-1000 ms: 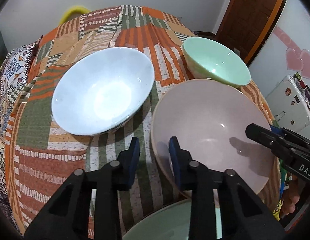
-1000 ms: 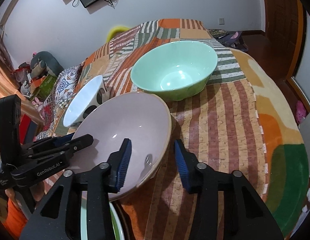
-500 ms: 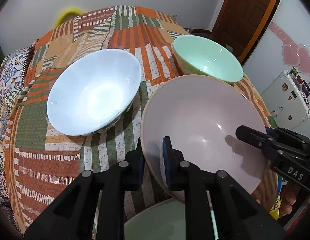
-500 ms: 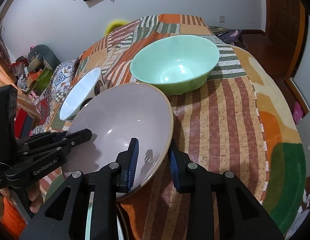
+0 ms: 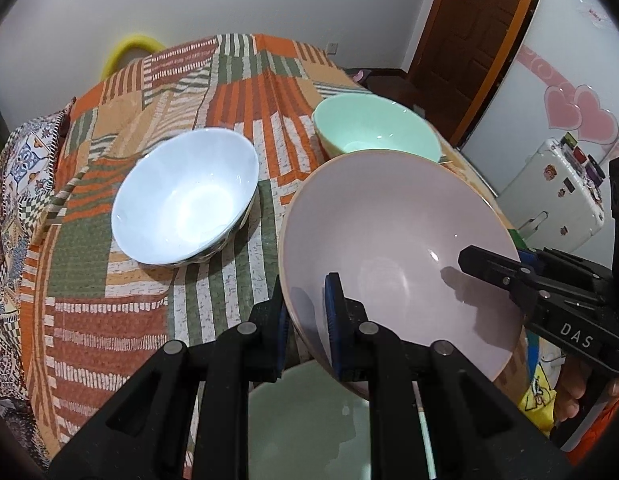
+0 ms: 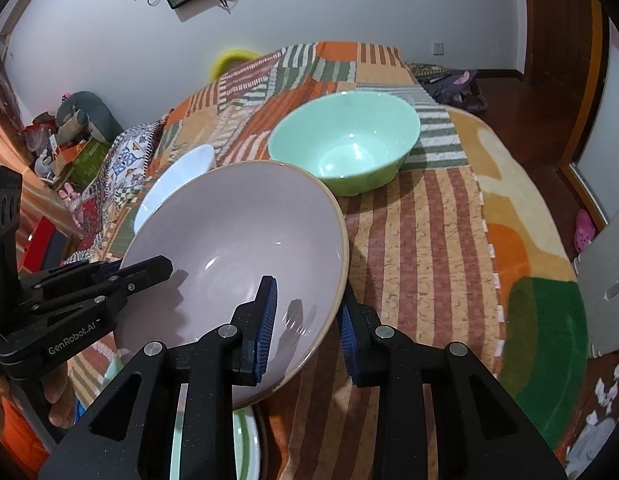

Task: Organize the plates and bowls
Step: 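Lift and carry the pink bowl with both tools toward the plate stack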

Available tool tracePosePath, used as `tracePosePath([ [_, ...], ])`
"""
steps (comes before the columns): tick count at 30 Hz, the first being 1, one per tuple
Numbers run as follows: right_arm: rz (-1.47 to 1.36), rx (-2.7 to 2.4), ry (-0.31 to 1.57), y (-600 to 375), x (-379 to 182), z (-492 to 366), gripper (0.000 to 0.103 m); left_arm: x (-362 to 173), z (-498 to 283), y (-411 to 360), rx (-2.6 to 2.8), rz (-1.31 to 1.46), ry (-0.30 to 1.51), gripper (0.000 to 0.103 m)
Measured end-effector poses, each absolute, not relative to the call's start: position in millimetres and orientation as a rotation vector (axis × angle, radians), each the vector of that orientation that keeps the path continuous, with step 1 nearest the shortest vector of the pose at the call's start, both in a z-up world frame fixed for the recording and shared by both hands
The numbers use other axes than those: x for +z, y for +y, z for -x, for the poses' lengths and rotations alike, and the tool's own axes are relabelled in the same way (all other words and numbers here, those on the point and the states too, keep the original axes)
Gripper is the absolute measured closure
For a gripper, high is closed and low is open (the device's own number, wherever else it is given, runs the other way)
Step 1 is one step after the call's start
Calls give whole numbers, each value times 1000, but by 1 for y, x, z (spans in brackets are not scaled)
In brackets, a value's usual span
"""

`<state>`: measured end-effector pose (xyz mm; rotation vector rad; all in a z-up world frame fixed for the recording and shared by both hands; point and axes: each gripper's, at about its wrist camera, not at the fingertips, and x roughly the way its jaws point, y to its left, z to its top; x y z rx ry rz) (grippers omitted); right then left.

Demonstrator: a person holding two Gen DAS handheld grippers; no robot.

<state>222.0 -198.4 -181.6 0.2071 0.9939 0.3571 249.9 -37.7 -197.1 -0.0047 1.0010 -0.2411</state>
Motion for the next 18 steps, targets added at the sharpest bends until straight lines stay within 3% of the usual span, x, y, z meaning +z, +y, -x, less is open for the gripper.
tracePosePath([
  [18,-172,419,900,-182,-135,-181,76,-141,-180,-18,-198,5,912,87],
])
